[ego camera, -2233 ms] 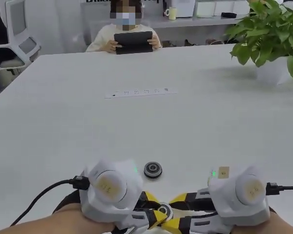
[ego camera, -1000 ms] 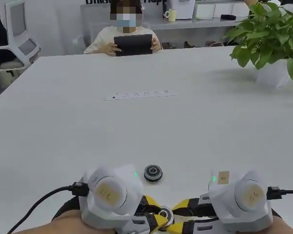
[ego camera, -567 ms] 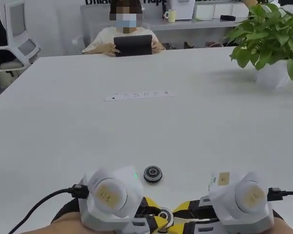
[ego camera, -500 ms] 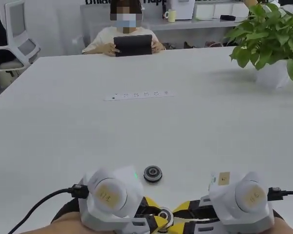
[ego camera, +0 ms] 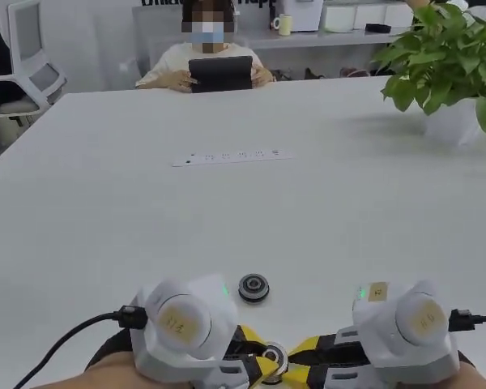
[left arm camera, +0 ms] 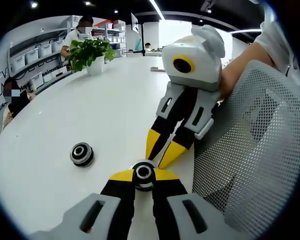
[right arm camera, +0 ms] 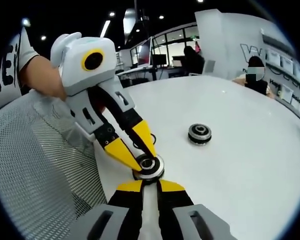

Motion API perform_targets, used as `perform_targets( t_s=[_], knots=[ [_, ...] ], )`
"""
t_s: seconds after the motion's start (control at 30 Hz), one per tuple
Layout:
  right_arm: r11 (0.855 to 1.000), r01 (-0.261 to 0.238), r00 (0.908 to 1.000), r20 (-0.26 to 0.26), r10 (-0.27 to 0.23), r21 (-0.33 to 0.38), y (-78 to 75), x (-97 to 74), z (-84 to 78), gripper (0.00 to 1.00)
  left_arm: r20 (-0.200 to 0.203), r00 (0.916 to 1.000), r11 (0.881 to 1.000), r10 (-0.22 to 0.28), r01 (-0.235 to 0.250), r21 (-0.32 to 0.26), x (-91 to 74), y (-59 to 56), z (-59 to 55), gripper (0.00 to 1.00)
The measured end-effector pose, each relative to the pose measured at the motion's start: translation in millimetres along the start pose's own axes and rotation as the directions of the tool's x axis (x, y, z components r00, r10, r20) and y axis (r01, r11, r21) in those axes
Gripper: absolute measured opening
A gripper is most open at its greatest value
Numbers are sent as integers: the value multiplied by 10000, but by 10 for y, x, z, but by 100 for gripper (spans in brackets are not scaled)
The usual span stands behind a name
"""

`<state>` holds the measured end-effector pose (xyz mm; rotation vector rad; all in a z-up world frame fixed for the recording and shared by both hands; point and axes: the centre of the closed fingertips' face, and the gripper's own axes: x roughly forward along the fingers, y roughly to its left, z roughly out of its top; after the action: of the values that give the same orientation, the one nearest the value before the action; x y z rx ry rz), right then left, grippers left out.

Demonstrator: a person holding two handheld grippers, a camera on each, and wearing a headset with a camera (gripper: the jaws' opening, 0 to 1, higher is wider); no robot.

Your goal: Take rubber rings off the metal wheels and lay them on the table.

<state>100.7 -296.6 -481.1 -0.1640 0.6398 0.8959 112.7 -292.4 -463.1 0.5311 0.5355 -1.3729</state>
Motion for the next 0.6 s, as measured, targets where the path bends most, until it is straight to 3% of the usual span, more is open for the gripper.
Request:
perform_targets(
  t_s=[0.07, 0.27, 0.6],
  knots=[
    [9999, 54, 10000, 11, -54, 99, -14, -4, -8, 1, -3, 10000, 10000, 8, -8, -8, -1, 1, -1, 7],
    [9996, 83, 10000, 52, -84, 277, -25, -1, -5, 0, -14, 10000, 10000, 17, -17, -29, -2, 2, -2, 7],
    [9834, 201, 9983, 498, -295, 1805, -95, -11, -12, 0, -17, 10000, 9999, 71, -70, 86, -2, -1, 0, 7]
  ],
)
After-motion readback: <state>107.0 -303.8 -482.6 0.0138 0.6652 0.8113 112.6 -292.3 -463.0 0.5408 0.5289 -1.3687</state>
